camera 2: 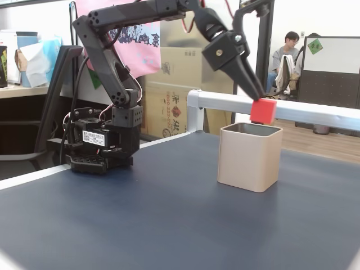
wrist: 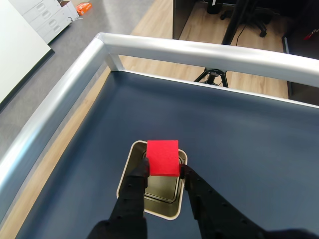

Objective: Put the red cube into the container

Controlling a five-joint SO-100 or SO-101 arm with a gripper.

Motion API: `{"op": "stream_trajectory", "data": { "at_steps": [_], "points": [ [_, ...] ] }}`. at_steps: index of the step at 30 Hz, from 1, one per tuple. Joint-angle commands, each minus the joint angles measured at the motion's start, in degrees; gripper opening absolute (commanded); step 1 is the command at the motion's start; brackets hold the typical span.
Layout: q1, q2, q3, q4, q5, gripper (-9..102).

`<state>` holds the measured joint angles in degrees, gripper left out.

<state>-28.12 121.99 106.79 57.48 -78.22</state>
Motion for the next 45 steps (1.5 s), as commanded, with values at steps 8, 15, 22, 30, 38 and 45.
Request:
{"op": "stream_trajectory", "data": {
  "at_steps": [8,15,22,30,38,45],
  "points": [
    [-1.6,5.9,3.7,-1.0,1.4,3],
    [-1.7,6.0,4.1,-1.1,1.5,4],
    [-1.9,5.5,4.1,-1.4,1.2,5],
    [-2.5,4.9,4.2,-2.5,1.5,14],
    [-3.5,4.8,4.2,-2.9,3.0,22],
    [-3.9,5.0,4.2,-2.6,3.2,32]
  ]
}}
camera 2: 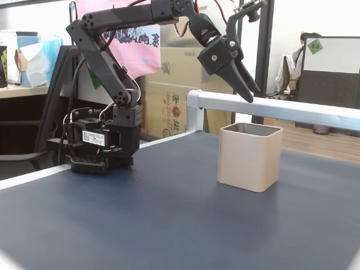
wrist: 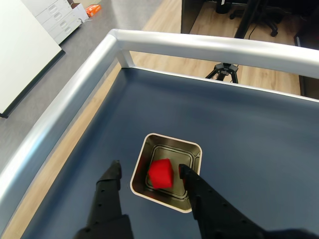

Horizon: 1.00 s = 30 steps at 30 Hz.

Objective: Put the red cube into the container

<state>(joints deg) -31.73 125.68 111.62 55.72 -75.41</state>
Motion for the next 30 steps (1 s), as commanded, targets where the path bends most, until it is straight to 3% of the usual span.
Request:
{"op": "stream_trajectory", "data": {
  "at_steps": [1,22,26,30],
  "points": [
    [-0.3,1.4,-0.6,-0.8,0.4,33],
    [0.0,1.1,-0.5,-1.3,-0.5,35],
    [0.7,1.2,-0.5,-1.5,-0.4,28],
    [3.1,1.6,-0.4,-2.6,-0.1,14]
  ]
}}
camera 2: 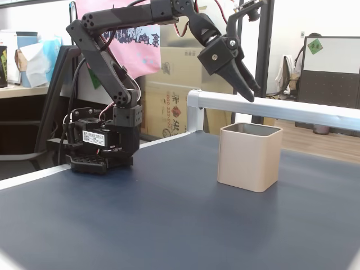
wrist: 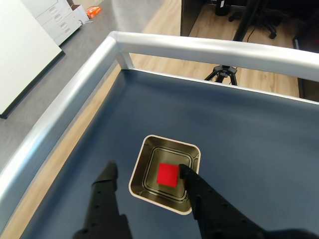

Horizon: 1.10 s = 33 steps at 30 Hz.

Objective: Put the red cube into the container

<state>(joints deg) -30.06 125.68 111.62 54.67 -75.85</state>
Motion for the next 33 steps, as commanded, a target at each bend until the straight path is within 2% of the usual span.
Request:
{"op": "stream_trajectory", "data": {
  "at_steps": [1,3,4,8,18,27,33],
  "points": [
    [2.3,1.8,-0.4,-1.6,0.4,10],
    [4.3,2.2,-0.3,-1.6,0.4,1],
    [5.6,2.5,-0.1,-1.9,0.4,0],
    [12.0,5.1,3.0,-4.9,0.3,0],
    [25.5,24.4,29.1,-14.2,-5.3,0],
    [29.3,43.9,49.7,-13.6,-7.1,0],
    [30.9,53.3,58.0,-11.0,-8.0,0]
  ]
}}
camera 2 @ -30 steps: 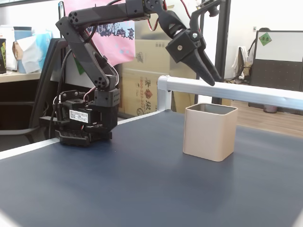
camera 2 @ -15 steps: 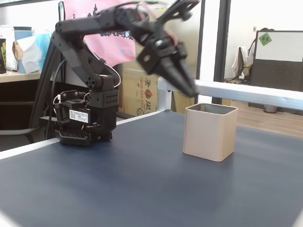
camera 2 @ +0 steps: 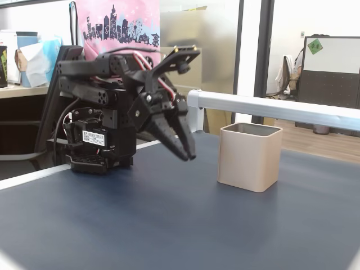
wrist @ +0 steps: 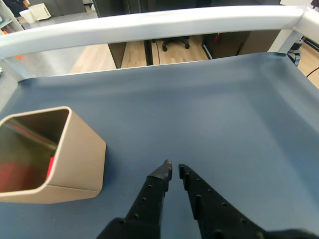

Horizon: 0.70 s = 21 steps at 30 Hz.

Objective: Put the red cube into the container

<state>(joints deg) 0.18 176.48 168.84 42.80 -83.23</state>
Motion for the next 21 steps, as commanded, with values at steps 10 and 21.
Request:
{"op": "stream_trajectory", "data": {
  "at_steps": [10,21],
  "points": [
    [4.0,8.7,8.2,7.6,-2.7,0],
    [1.7,14.0,8.4,25.0,-4.7,0]
  ]
}}
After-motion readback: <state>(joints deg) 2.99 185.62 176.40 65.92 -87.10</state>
